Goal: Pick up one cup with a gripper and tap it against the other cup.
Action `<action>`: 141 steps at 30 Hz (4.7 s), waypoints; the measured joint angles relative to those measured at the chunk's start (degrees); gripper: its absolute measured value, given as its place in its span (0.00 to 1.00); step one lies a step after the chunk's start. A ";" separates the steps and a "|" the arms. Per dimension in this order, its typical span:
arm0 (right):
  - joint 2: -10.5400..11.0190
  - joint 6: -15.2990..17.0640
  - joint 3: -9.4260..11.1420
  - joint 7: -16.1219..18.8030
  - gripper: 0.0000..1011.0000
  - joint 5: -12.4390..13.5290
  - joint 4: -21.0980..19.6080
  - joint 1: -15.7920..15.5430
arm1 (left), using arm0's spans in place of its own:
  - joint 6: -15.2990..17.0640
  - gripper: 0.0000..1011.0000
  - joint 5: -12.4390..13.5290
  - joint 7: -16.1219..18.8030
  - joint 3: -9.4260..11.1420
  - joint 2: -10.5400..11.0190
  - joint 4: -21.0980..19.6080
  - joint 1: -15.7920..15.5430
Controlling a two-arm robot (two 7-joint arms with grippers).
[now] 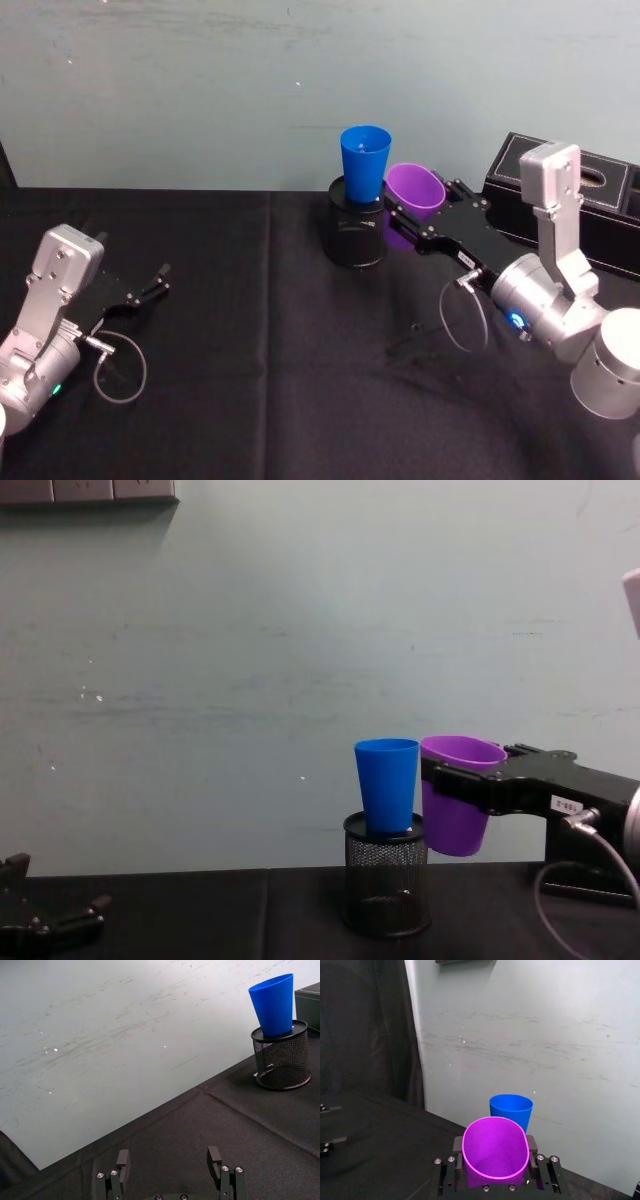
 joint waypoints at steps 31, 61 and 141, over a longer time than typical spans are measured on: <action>-2.88 -2.46 -0.81 3.36 0.71 1.55 13.10 9.75 | 0.00 1.00 0.00 0.00 0.00 0.00 0.00 0.00; -5.07 -4.90 -1.71 6.15 0.71 2.70 21.92 15.79 | 0.00 1.00 0.00 0.00 0.00 0.00 0.00 0.00; 2.33 1.72 -0.75 2.47 0.71 2.52 2.03 3.69 | 0.00 1.00 0.00 0.00 0.00 0.00 0.00 0.00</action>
